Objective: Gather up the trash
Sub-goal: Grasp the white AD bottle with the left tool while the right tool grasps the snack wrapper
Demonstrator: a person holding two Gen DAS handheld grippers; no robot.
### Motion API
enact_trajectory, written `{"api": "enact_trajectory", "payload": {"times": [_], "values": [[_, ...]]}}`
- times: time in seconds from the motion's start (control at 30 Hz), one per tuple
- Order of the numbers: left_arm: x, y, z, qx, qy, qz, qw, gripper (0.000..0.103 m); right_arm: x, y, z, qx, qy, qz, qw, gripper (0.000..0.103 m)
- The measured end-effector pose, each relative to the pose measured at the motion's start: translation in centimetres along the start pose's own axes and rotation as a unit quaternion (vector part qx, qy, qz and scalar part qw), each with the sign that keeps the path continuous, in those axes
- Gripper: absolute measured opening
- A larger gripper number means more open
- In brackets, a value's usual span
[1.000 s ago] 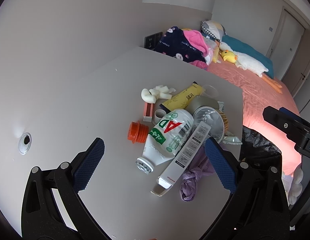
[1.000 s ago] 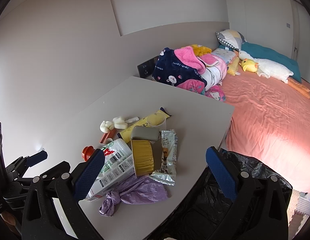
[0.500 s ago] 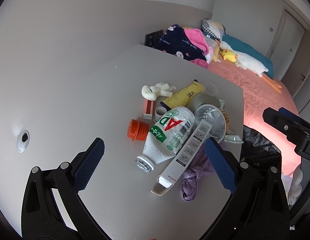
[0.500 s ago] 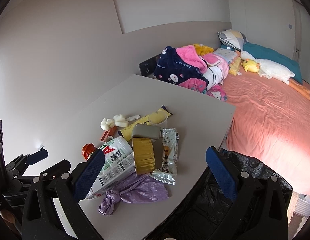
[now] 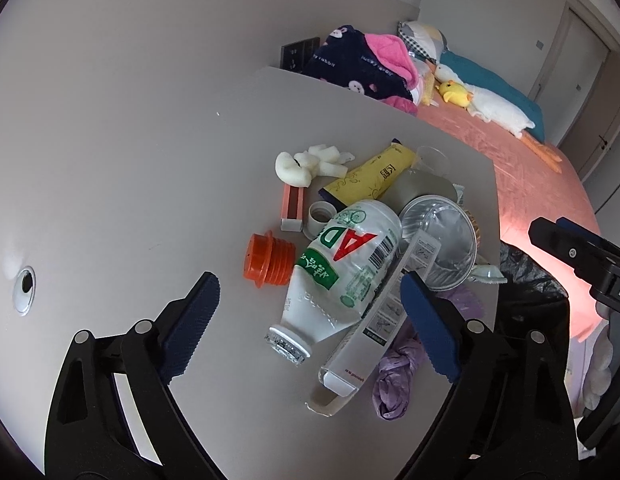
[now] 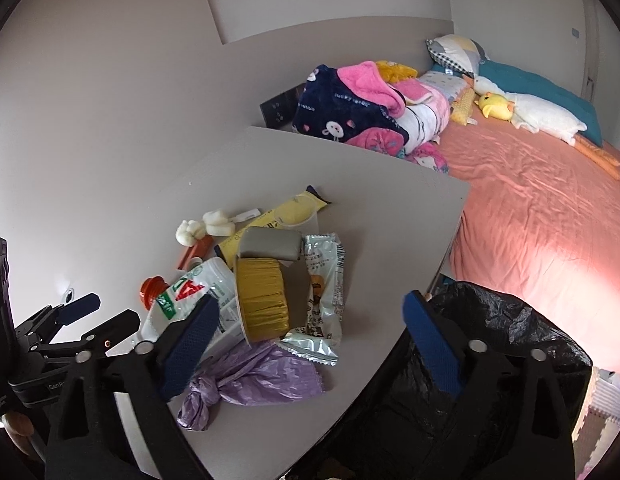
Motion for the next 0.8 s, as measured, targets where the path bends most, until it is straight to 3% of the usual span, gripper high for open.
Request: {"api": "enact_trajectory", "payload": {"times": [0.2, 0.8], "values": [[-0.6, -1.6, -0.6, 0.002, -0.022, 0.010, 0.9997, 0.085, -0.3, -1.9, -1.3, -0.007, -0.023, 0.027, 0.999, 0.072], [-2.2, -5.3, -1.2, -0.006, -0.065, 0.031, 0.9974, 0.085, -0.4, -7.9, -2.6, 0.014, -0.038, 0.091, 0.995, 0.069]]}}
Point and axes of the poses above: each gripper's, at about its wrist camera, not at the fingertips, and y roughly against the way its jaws point, z to its left, x to its underside, the point moved 3 cm from there along -y, roughly the way its jaws point, and after that the axes turned 10 degrees about z, right-handed, at the moved point
